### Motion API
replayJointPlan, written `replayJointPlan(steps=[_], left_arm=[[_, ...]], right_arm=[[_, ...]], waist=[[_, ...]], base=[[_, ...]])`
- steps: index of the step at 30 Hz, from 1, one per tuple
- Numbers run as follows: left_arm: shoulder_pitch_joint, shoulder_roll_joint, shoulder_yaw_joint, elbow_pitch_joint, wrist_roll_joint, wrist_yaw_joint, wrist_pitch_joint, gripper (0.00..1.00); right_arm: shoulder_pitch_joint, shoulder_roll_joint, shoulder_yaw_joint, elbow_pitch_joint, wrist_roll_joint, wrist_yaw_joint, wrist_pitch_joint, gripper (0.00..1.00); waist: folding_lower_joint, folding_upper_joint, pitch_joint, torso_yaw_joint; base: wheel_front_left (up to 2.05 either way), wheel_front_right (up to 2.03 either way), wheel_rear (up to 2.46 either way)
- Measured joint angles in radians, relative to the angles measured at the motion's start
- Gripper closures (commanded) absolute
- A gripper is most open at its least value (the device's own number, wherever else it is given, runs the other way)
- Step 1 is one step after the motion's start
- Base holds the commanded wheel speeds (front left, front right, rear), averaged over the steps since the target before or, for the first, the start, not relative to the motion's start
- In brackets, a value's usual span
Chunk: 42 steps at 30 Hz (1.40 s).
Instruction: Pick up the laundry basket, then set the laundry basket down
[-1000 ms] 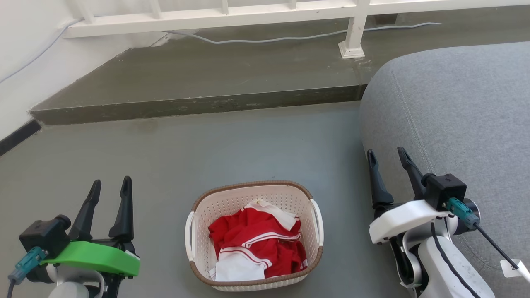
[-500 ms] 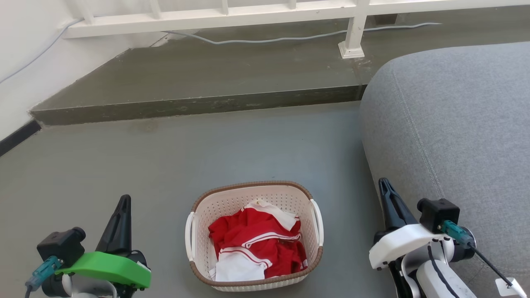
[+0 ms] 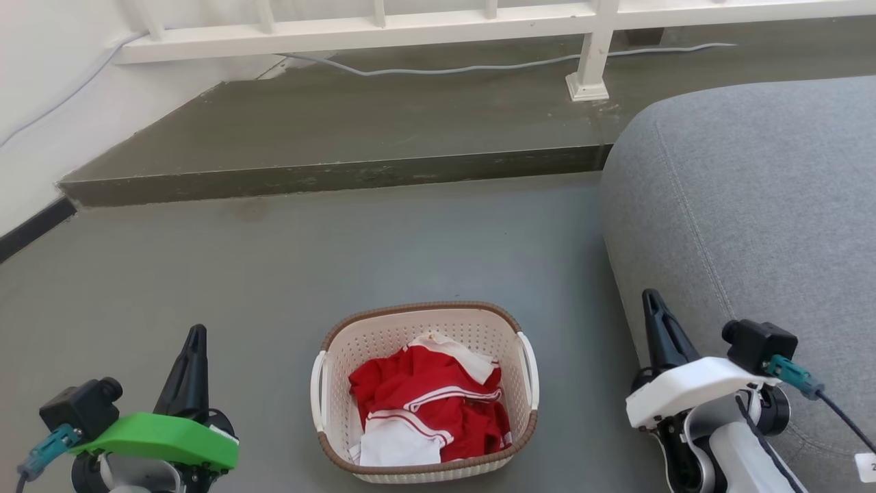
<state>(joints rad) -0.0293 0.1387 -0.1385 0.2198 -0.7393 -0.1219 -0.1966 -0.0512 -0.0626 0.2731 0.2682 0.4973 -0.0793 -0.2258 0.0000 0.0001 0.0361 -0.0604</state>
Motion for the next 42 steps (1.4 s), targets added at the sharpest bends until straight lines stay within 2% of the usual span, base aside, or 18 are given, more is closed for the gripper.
replayJointPlan(steps=[42], left_arm=[[-0.002, -0.043, 0.101, 0.029, -0.439, 0.0, 0.145, 1.0]], right_arm=[[0.0, -0.009, -0.172, -0.008, 0.582, 0.09, 0.146, 1.0]], waist=[[0.0, 0.0, -0.016, 0.031]], base=[[0.0, 0.0, 0.0]])
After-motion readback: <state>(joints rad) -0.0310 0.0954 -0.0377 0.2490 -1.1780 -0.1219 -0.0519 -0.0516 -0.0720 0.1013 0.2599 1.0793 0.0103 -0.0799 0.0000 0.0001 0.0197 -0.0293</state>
